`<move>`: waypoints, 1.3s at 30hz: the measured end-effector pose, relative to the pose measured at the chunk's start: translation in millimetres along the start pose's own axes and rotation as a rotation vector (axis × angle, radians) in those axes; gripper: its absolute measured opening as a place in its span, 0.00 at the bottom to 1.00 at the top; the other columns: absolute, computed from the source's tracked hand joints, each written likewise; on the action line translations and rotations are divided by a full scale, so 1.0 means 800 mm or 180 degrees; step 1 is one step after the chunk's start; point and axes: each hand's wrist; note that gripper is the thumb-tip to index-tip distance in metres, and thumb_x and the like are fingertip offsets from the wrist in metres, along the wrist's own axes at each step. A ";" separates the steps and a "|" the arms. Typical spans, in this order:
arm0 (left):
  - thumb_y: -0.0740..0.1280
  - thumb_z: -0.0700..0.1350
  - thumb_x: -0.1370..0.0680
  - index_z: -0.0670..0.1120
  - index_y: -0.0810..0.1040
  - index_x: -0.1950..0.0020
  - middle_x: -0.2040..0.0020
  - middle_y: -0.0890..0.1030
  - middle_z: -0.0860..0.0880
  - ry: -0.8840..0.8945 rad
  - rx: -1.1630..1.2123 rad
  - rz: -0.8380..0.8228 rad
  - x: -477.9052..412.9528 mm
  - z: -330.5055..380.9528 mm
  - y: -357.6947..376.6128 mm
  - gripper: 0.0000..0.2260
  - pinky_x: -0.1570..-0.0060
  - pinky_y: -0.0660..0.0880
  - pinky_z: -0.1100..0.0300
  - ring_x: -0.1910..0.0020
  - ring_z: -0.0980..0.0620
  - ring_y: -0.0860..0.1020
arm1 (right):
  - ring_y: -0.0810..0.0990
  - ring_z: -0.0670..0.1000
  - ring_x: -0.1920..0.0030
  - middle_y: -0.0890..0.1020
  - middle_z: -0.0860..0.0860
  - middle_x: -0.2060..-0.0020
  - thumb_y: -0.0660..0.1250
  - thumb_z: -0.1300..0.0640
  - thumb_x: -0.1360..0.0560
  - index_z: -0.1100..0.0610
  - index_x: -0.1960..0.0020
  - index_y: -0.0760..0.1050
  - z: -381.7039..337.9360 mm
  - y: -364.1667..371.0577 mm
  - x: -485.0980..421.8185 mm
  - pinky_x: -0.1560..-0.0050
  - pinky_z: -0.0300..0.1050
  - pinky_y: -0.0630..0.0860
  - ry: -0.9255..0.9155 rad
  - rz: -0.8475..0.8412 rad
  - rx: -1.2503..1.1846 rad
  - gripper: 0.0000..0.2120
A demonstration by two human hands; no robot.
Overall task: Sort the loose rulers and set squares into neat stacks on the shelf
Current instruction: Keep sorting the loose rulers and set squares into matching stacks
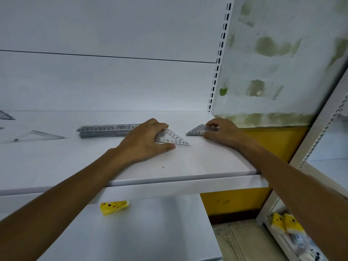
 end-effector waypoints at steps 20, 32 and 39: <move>0.71 0.56 0.30 0.44 0.74 0.37 0.44 0.78 0.46 0.0105 0.0533 0.0477 -0.054 0.045 0.005 0.26 0.48 0.68 0.63 0.47 0.50 0.76 | 0.76 0.52 0.46 0.80 0.49 0.47 0.56 0.46 0.24 0.52 0.44 0.77 -0.066 -0.003 0.172 0.51 0.46 0.71 -0.0707 0.0740 0.0930 0.17; 0.73 0.53 0.31 0.48 0.69 0.32 0.37 0.76 0.48 0.0097 0.0939 -0.0082 -0.103 0.074 0.061 0.29 0.39 0.66 0.61 0.37 0.51 0.72 | 0.76 0.50 0.55 0.81 0.48 0.54 0.52 0.49 0.25 0.53 0.49 0.78 -0.058 0.017 0.177 0.59 0.44 0.71 -0.0889 0.1123 0.0972 0.17; 0.73 0.57 0.32 0.51 0.70 0.33 0.36 0.75 0.49 -0.0136 0.0785 -0.0249 -0.119 0.066 0.076 0.30 0.37 0.68 0.52 0.37 0.49 0.72 | 0.76 0.49 0.58 0.81 0.48 0.56 0.53 0.50 0.26 0.54 0.51 0.78 -0.059 0.018 0.176 0.60 0.41 0.66 -0.0927 0.1269 0.0936 0.16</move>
Point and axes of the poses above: each hand's wrist, its own x-axis away from the middle knuckle, its own y-axis out of the palm, z = x × y
